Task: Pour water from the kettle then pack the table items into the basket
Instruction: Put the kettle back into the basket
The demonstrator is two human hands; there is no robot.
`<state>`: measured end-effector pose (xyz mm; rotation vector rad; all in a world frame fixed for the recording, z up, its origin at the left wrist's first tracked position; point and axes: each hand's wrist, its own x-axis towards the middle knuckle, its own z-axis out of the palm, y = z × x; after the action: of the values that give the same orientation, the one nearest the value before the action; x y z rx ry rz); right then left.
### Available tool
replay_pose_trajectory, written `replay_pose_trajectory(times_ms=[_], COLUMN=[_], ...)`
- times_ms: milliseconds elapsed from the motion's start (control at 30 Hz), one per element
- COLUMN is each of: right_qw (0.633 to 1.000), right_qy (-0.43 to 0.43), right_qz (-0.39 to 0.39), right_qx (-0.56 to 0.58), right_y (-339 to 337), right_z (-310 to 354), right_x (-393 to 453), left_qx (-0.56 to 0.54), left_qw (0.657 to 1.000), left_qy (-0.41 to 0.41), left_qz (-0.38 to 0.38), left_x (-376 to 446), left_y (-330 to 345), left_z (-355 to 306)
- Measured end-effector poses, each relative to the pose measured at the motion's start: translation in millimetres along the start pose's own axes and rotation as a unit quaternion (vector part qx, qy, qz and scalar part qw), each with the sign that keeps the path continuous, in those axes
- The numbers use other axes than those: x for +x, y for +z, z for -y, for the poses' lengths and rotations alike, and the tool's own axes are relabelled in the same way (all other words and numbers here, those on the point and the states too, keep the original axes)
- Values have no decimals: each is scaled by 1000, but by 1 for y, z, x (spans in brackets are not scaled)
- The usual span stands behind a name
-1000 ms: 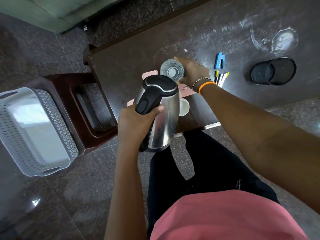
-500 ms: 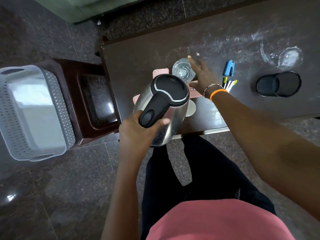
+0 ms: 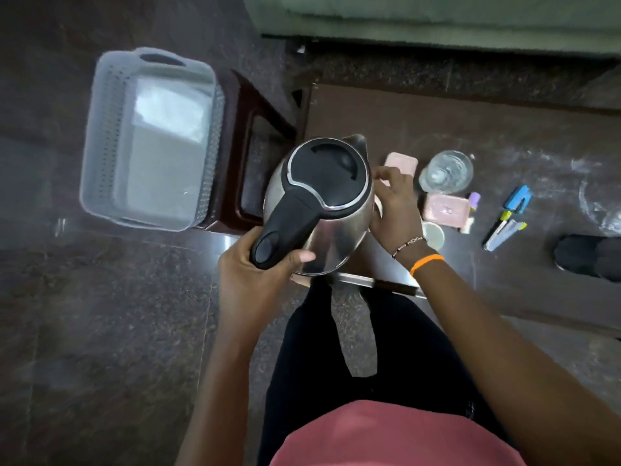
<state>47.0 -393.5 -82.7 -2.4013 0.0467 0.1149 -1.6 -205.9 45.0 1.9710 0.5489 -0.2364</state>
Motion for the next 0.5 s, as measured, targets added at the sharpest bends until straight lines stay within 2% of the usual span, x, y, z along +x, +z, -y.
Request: replay_pose_trajectory(times_ms=[267,400,500], right_qw=[989,984,987], right_qy=[-106,-89,-42], right_qz=[100,149,148], right_qx=[20,32,42], right_y=[53,96,133], right_z=[115,163,195], right_x=[36,58,73], left_qx=[-133,-177,-187], left_qw=[975,957,949], left_qy=[30,63,72], left_qz=[-172,-221,-244], left_x=[12,37,67], left_y=[-102,-144,-174], left_z=[29,41,53])
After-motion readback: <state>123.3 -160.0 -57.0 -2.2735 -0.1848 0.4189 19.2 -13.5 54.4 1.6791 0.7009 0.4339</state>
